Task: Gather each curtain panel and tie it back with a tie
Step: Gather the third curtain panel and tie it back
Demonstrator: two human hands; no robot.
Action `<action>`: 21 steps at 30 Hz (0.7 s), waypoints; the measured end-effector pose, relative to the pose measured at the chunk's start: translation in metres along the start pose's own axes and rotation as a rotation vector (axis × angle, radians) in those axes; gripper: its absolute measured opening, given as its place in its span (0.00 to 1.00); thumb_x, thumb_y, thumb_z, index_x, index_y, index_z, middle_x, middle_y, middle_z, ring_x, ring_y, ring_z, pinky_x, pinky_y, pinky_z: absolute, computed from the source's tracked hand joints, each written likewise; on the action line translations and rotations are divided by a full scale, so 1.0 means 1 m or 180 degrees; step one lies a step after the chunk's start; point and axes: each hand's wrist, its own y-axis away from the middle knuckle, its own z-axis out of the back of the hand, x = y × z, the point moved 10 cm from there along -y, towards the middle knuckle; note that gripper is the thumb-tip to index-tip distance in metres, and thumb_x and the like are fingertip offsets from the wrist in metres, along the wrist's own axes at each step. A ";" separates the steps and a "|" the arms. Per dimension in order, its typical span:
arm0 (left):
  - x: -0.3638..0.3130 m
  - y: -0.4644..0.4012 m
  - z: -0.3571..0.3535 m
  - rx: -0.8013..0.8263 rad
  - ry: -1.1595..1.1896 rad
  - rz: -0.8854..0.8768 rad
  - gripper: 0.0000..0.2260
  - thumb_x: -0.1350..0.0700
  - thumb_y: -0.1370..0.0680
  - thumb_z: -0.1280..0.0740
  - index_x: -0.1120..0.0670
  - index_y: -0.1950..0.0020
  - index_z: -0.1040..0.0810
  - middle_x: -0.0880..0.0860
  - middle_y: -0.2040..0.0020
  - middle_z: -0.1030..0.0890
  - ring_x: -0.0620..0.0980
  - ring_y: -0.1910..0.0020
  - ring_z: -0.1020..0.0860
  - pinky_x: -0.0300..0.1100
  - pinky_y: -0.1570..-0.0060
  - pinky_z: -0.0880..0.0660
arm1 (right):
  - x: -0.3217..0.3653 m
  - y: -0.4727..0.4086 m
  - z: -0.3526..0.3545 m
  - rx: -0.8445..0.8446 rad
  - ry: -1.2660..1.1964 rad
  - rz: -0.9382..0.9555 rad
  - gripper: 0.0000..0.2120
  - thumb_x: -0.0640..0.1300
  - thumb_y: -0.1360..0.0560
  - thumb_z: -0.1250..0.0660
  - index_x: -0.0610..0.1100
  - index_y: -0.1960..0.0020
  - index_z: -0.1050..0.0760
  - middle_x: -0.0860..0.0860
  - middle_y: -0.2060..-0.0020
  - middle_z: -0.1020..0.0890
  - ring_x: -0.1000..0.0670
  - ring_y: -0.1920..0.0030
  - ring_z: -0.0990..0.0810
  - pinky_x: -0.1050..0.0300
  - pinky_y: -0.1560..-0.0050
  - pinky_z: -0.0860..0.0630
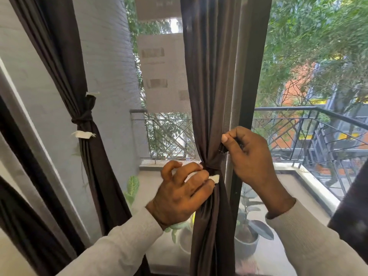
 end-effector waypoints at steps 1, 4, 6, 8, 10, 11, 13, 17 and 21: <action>-0.002 0.003 -0.001 0.0051 0.0008 -0.0021 0.10 0.60 0.23 0.22 0.52 0.45 0.18 0.51 0.41 0.22 0.56 0.39 0.21 0.58 0.37 0.34 | 0.001 -0.001 0.001 -0.0007 0.0028 0.0020 0.11 0.44 0.17 0.31 0.49 0.58 0.23 0.59 0.66 0.22 0.60 0.64 0.23 0.73 0.62 0.30; -0.004 0.008 0.001 0.0157 -0.0006 -0.0034 0.04 0.61 0.22 0.24 0.52 0.50 0.13 0.51 0.43 0.23 0.56 0.39 0.21 0.57 0.36 0.34 | 0.003 -0.003 0.002 -0.0033 0.0072 0.0049 0.10 0.44 0.17 0.32 0.48 0.57 0.22 0.56 0.66 0.21 0.57 0.63 0.22 0.74 0.62 0.30; -0.002 0.010 0.005 0.0139 -0.0051 -0.0015 0.04 0.61 0.21 0.25 0.52 0.51 0.13 0.51 0.44 0.24 0.56 0.40 0.21 0.57 0.37 0.34 | 0.003 -0.004 0.003 -0.0068 0.0115 0.0045 0.09 0.46 0.17 0.32 0.47 0.56 0.21 0.55 0.64 0.19 0.57 0.60 0.21 0.75 0.61 0.30; 0.000 0.013 0.008 0.0114 -0.0059 0.0008 0.04 0.61 0.21 0.25 0.53 0.50 0.13 0.51 0.44 0.24 0.56 0.40 0.21 0.58 0.38 0.34 | 0.003 -0.005 0.004 -0.0133 0.0099 0.0028 0.08 0.46 0.17 0.31 0.47 0.55 0.20 0.55 0.64 0.19 0.59 0.61 0.21 0.75 0.61 0.30; 0.001 0.015 0.009 0.0126 -0.0068 0.0032 0.03 0.60 0.20 0.24 0.52 0.50 0.12 0.51 0.45 0.23 0.56 0.41 0.21 0.58 0.38 0.33 | 0.002 -0.005 0.002 -0.0174 0.0090 0.0016 0.08 0.46 0.17 0.31 0.46 0.55 0.20 0.55 0.64 0.19 0.59 0.62 0.22 0.75 0.61 0.31; 0.003 0.016 0.008 0.0157 -0.0092 0.0050 0.03 0.60 0.21 0.24 0.52 0.50 0.12 0.51 0.45 0.22 0.57 0.40 0.20 0.58 0.38 0.33 | 0.001 -0.005 0.000 -0.0160 0.0089 0.0015 0.09 0.45 0.17 0.31 0.45 0.55 0.20 0.54 0.64 0.19 0.58 0.62 0.21 0.75 0.61 0.30; 0.010 0.013 0.003 0.0290 -0.0097 0.0111 0.03 0.59 0.21 0.23 0.51 0.50 0.12 0.53 0.45 0.17 0.58 0.40 0.19 0.58 0.37 0.33 | 0.000 -0.007 -0.007 -0.0049 0.0119 0.0034 0.09 0.46 0.17 0.31 0.44 0.55 0.19 0.52 0.63 0.18 0.55 0.61 0.20 0.74 0.61 0.29; 0.034 0.002 -0.007 0.0618 0.0137 0.0421 0.07 0.49 0.20 0.24 0.51 0.46 0.12 0.55 0.42 0.15 0.59 0.38 0.20 0.60 0.37 0.32 | -0.006 -0.008 -0.013 0.0006 0.0250 -0.0089 0.06 0.48 0.19 0.29 0.47 0.52 0.18 0.53 0.59 0.16 0.58 0.58 0.18 0.72 0.58 0.27; 0.061 -0.011 -0.009 0.0570 0.0296 0.0711 0.11 0.47 0.20 0.25 0.53 0.42 0.13 0.56 0.41 0.16 0.60 0.37 0.21 0.61 0.37 0.31 | -0.016 0.004 -0.005 -0.0343 0.0282 -0.0182 0.05 0.50 0.19 0.28 0.49 0.48 0.19 0.55 0.56 0.16 0.58 0.55 0.18 0.67 0.55 0.24</action>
